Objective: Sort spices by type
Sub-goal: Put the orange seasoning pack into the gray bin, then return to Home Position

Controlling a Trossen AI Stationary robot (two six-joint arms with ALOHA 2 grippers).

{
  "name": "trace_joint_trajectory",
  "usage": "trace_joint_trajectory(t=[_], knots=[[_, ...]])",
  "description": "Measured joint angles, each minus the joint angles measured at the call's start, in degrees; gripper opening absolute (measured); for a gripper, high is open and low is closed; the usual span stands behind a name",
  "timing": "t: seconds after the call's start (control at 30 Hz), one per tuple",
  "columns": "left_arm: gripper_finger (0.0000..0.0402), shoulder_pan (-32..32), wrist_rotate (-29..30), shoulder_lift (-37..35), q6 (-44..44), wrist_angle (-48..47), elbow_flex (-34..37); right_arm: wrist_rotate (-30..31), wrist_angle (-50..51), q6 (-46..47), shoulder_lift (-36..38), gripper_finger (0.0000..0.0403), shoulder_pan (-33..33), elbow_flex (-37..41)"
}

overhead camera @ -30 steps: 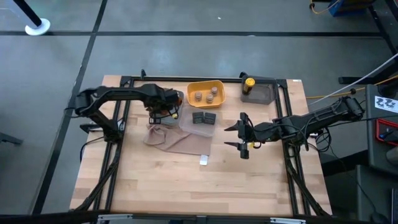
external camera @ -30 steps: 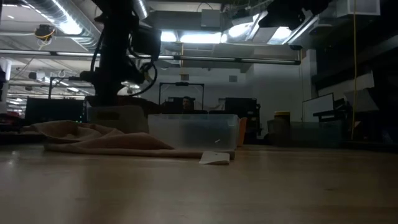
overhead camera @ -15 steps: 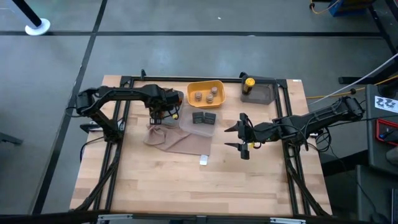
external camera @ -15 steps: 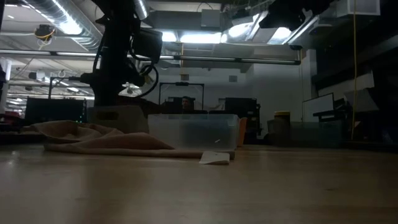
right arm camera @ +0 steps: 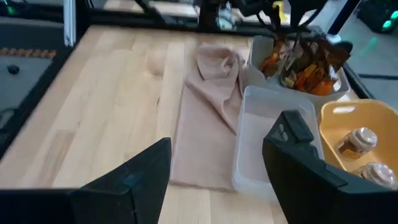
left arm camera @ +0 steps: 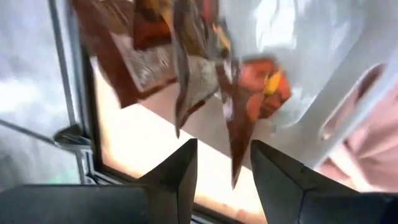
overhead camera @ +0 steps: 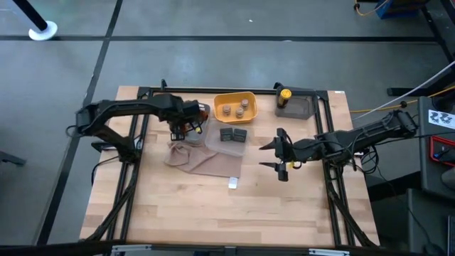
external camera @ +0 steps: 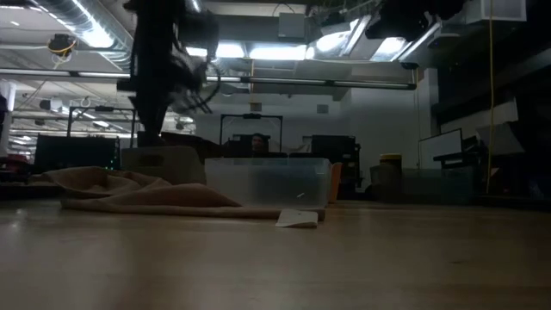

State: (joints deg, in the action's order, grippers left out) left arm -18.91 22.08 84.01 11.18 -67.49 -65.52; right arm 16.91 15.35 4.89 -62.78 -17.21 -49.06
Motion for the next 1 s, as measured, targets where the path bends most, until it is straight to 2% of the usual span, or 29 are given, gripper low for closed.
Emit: trace_joint_trajectory(t=[0.27,0.53,0.77,0.93,1.0], knots=[[0.0132,3.48,-0.93,-14.93,-4.81,-0.61,-0.78,0.72,4.02,-0.83,7.09,0.0253,0.0,-0.02],[0.0132,6.89,-1.4,-32.82,-18.18,-0.92,-0.83,9.61,15.26,-0.91,16.31,0.0253,0.0,-0.02],[0.0132,6.9,-1.37,-42.91,-22.3,-0.69,-0.67,9.31,17.16,-2.89,18.05,0.0253,0.0,-0.04],[0.0132,6.92,-1.7,-49.69,-22.79,4.18,3.82,10.86,15.82,-4.84,18.59,0.0253,0.02,-0.04],[0.0132,6.93,-4.93,-53.0,-22.79,8.24,7.4,9.7,16.04,-3.66,19.71,0.0253,0.02,-0.04]])
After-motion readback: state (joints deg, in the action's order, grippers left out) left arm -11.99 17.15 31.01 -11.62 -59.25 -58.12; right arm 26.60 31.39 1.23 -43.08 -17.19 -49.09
